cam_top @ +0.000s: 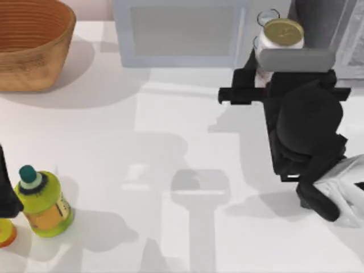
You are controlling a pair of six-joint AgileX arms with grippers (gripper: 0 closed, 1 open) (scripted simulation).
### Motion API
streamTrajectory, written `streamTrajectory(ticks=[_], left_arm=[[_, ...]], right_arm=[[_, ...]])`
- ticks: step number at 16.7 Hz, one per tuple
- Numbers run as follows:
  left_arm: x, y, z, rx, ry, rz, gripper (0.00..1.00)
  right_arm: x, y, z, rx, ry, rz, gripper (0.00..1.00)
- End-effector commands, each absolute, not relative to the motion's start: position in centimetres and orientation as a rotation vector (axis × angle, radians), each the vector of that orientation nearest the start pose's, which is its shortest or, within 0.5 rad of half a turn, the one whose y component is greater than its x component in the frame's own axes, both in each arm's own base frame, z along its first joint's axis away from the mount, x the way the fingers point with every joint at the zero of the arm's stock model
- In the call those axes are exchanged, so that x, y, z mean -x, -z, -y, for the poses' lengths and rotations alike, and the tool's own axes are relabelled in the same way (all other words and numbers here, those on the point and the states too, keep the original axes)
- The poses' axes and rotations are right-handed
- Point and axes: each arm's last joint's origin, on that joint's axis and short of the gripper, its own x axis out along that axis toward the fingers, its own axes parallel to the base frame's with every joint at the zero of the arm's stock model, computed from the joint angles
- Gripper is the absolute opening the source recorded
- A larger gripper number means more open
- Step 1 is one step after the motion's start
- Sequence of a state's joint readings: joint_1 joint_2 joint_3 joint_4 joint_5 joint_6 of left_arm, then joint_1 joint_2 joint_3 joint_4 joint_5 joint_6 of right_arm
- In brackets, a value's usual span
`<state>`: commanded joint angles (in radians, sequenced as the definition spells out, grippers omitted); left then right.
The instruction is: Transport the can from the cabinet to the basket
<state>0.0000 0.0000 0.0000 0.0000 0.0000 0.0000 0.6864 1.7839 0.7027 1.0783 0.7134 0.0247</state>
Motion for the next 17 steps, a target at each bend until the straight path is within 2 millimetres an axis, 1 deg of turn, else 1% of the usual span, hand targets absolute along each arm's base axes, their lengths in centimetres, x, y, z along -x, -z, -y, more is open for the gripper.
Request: streamTrajectory(ticks=[5,9,12,14,17], left_arm=[[-10.6,-16.0,0.1,0.0,0.0,0.0,1.0],[-10.6,-16.0,0.1,0.0,0.0,0.0,1.0],[-10.6,-16.0,0.1,0.0,0.0,0.0,1.0],[-10.6,-16.0,0.1,0.0,0.0,0.0,1.0],[-10.6,-16.0,0.1,0.0,0.0,0.0,1.0]], right_arm=[[-27.5,-12.3,-24.5,0.004,-0.001,-0.005,0.0],[-26.7,-8.1,-27.7,0.007,-0.006,-0.005,0.0],[-25.8,-5.3,-29.4,0.002,-0.004,-0.003,0.0],[-25.4,-4.2,-30.0,0.0,-0.003,-0.002,0.0],[-25.3,-3.9,-30.1,0.0,-0.002,-0.002,0.0]])
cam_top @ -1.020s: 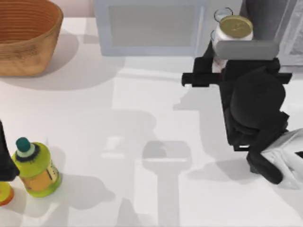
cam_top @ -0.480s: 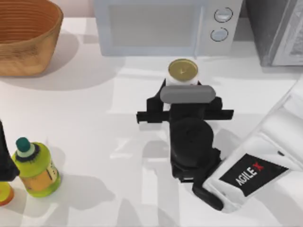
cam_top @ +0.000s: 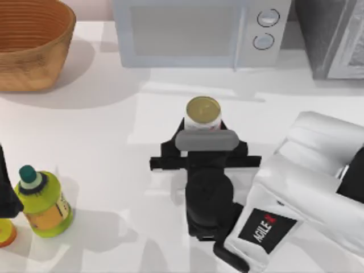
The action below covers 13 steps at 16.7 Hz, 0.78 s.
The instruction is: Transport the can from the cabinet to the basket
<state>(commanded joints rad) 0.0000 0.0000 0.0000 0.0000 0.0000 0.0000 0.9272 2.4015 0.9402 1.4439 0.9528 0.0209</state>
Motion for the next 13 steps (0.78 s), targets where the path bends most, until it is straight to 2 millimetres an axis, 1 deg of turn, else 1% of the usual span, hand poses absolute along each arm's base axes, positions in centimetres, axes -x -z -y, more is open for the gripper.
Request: streamTrajectory(ticks=[5,10,13], left_arm=[[-10.6,-16.0,0.1,0.0,0.0,0.0,1.0],[-10.6,-16.0,0.1,0.0,0.0,0.0,1.0],[-10.6,-16.0,0.1,0.0,0.0,0.0,1.0]], right_arm=[[-25.4,-3.7,-30.0,0.003,-0.002,-0.006,0.0],[-27.3,-3.0,-30.2,-0.001,-0.002,-0.002,0.0],[-27.6,-2.9,-30.2,0.0,-0.002,-0.002,0.0]])
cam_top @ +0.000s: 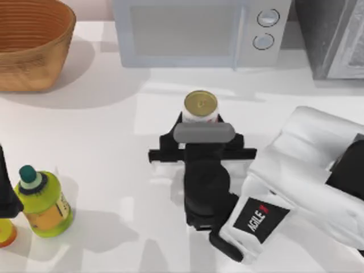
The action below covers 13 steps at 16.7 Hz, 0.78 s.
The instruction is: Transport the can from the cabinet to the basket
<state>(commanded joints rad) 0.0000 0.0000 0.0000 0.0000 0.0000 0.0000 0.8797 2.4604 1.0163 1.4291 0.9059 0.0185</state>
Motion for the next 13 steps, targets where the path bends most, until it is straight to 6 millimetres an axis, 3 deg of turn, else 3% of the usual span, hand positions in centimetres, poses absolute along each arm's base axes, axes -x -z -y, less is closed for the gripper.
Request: streamTrajectory(ticks=[2,13], left_arm=[[-10.57,-16.0,0.12,0.0,0.0,0.0,1.0],[-10.57,-16.0,0.12,0.0,0.0,0.0,1.0]], right_arm=[[-27.59,-2.87,-30.15,0.0,-0.002,-0.002,0.0],[-27.59,-2.87,-30.15,0.0,-0.002,-0.002,0.83]])
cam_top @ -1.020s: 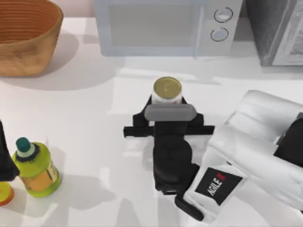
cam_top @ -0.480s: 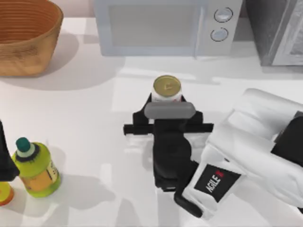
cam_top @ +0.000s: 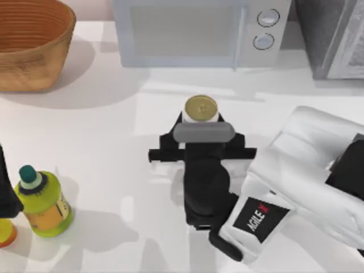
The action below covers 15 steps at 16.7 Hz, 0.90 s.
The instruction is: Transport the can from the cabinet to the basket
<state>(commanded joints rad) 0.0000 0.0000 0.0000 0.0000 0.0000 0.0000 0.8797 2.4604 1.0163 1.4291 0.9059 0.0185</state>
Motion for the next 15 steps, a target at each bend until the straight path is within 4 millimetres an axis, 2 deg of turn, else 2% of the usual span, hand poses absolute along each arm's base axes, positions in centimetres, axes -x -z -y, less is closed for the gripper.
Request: streamTrajectory(ticks=[2,3,15], left_arm=[[-10.57,-16.0,0.12,0.0,0.0,0.0,1.0],[-10.57,-16.0,0.12,0.0,0.0,0.0,1.0],[-10.57,-16.0,0.12,0.0,0.0,0.0,1.0]], right_arm=[[-27.59,-2.87,-30.15,0.0,-0.002,-0.002,0.98],[-27.59,-2.87,-30.15,0.0,-0.002,-0.002,1.0],[-27.59,-2.87,-30.15,0.0,-0.002,-0.002,1.0]])
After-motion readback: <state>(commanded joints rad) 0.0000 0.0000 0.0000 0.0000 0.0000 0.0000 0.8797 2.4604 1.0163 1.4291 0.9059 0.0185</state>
